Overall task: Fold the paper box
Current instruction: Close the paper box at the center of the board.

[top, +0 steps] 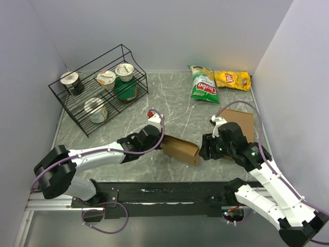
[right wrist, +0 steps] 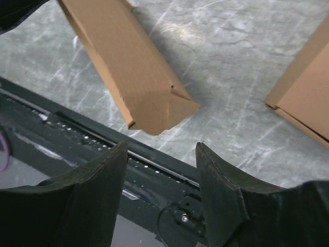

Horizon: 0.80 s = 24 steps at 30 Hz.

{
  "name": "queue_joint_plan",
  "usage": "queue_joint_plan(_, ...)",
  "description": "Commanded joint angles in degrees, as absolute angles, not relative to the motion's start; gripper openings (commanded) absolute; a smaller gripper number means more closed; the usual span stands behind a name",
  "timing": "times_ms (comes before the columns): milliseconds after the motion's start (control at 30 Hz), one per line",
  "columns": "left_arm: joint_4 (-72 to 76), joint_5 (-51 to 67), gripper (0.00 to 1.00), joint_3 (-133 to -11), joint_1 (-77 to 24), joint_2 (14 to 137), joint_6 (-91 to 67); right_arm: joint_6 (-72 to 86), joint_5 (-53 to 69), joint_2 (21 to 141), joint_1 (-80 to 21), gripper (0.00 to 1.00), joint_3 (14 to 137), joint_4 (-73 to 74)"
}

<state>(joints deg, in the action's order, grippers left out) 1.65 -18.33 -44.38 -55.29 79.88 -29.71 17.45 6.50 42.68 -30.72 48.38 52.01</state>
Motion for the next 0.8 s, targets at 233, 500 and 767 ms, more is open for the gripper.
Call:
queue_joint_plan(233,-7.8,-19.2,0.01,-43.9,-57.0,79.7,-29.6,18.2,7.2,44.0,-30.8,0.57,45.9,44.2)
queue_joint_plan(500,-8.0,-19.5,0.01,-44.3,-58.1,79.9,-29.2,16.6,6.7,46.8,-30.9,0.42,45.6,41.3)
queue_joint_plan(767,-8.9,-21.8,0.01,-45.4,-60.1,80.7,-29.5,18.6,4.3,48.9,-30.8,0.12,46.1,42.0)
